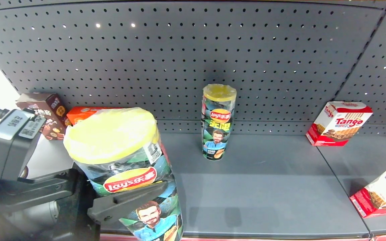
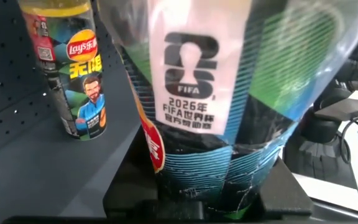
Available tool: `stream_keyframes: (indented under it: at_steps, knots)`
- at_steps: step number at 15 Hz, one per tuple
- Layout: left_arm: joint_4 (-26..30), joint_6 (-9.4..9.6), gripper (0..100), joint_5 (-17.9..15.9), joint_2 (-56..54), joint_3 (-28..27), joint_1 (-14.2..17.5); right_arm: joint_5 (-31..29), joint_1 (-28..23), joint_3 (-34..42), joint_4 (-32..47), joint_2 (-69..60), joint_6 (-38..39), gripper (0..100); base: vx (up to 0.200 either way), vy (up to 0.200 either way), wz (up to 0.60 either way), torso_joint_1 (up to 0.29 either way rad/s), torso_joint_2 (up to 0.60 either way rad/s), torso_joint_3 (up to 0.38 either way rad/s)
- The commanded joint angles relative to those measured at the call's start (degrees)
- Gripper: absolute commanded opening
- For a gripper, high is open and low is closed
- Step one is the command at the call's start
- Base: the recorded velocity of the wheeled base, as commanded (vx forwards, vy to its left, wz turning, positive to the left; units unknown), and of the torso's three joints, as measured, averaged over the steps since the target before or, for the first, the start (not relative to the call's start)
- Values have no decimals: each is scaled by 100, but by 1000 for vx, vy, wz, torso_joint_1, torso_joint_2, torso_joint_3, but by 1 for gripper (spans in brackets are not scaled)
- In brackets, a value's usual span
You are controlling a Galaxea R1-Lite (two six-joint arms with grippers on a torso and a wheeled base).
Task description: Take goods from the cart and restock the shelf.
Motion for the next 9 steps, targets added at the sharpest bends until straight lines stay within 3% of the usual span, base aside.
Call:
stream_keyframes:
  at_steps: [1, 3, 4, 6, 9]
  knots:
    - [4, -4, 0, 10, -34, -60, 9, 134, 39, -8, 5, 67, -57, 100, 0, 0, 0, 0, 0, 0]
    - [39, -4, 0, 19, -60, -51, 9, 310, 74, -526, -22, 217, 66, 100, 0, 0, 0, 0, 0, 0]
    - [57, -4, 0, 19, -60, 2, 9, 354, 153, -1897, 66, 1772, 506, 100, 0, 0, 0, 0, 0, 0]
    - [57, -4, 0, 10, -51, 11, 1, 512, 320, -2337, 22, 2300, 444, 100, 0, 0, 0, 0, 0, 0]
    - [65, 5, 0, 10, 2, -42, 1, 890, 1041, -3277, -74, 3934, 137, 100, 0, 0, 0, 0, 0, 0]
